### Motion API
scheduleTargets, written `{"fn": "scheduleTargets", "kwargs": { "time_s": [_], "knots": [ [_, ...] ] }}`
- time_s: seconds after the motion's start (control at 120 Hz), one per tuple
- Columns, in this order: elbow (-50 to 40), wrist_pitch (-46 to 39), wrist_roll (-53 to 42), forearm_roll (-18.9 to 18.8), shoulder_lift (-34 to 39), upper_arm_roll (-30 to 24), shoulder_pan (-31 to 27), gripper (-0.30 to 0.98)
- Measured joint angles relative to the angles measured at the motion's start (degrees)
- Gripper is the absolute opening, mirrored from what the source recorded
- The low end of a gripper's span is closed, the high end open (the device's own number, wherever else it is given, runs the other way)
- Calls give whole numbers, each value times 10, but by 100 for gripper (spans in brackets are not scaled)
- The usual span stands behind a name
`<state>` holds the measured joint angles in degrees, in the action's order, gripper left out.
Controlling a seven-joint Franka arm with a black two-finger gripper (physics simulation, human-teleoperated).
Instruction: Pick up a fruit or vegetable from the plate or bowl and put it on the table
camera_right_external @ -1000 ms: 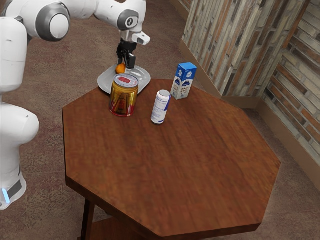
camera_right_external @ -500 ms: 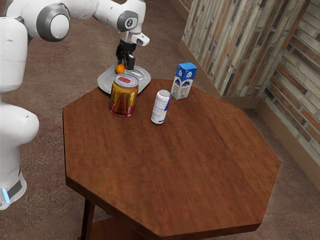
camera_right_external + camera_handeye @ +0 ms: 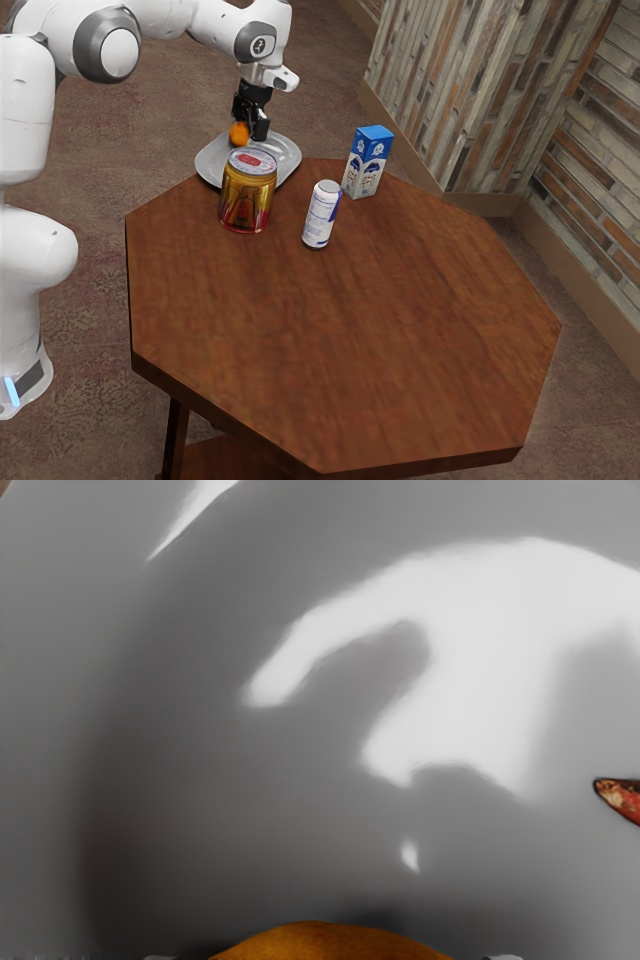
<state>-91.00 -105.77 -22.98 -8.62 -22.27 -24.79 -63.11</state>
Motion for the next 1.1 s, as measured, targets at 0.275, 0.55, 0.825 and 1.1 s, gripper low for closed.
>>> {"fn": "scheduleTargets", "kwargs": {
  "time_s": [0.275, 0.55, 0.825, 1.1],
  "knots": [
    [31, 19, 11, -2, 20, -1, 12, 29],
    [64, 80, 18, 0, 87, -5, 26, 31],
    [86, 138, 29, 2, 126, -93, 18, 32],
    [79, 176, 56, 1, 142, -222, -23, 32]
  ]
}}
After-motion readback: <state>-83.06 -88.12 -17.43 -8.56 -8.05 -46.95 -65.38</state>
